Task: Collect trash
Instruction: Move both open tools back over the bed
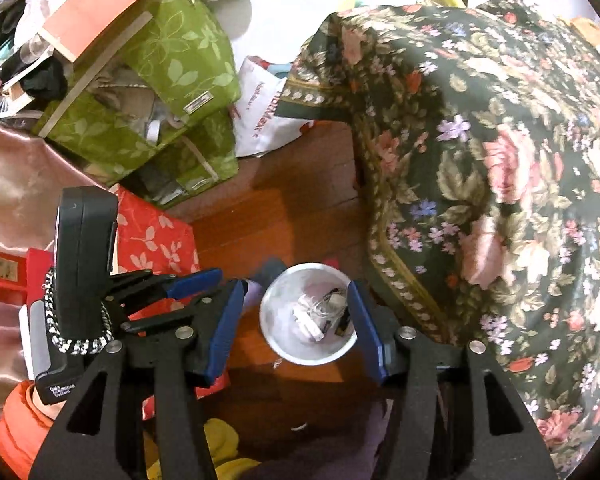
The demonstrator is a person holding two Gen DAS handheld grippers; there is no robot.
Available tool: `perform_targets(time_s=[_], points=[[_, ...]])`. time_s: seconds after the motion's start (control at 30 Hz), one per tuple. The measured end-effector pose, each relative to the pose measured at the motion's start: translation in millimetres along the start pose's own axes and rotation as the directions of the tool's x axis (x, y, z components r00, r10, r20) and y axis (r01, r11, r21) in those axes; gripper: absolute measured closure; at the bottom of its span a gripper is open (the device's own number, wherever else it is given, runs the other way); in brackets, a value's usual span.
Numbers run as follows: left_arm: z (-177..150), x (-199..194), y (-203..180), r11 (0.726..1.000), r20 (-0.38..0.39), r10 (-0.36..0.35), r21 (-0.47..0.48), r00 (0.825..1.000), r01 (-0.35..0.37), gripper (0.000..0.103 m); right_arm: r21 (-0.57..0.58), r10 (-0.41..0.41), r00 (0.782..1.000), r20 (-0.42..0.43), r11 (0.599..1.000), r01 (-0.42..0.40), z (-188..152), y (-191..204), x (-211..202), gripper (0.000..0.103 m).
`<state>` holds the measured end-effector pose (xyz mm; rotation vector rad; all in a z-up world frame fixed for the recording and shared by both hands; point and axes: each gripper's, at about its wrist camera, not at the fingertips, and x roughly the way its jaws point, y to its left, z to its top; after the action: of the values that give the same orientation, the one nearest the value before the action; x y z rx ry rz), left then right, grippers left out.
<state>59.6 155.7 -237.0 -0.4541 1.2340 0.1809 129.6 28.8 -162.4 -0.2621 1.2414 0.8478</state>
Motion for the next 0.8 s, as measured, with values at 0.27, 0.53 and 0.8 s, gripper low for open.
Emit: perform_targets(time_s=[0.27, 0.53, 0.8], points=[[3, -23, -17, 0.998, 0.059, 0.045, 0.045, 0.997, -0.048, 0.079, -0.013, -0.068, 0.997, 0.046, 0.998, 0.068, -6, -13, -20, 0.053], [8, -71, -47, 0.992, 0.171, 0.045, 0.112, 0.984, -0.065, 0.079, -0.006, -0.137, 0.979, 0.152, 0.990, 0.140, -14, -31, -61, 0.053], [24, -108, -99, 0.983, 0.270, -0.017, 0.178, 0.963, -0.033, 0.069, 0.045, -0.217, 0.940, 0.264, 0.976, 0.213, -19, -66, -107, 0.053]])
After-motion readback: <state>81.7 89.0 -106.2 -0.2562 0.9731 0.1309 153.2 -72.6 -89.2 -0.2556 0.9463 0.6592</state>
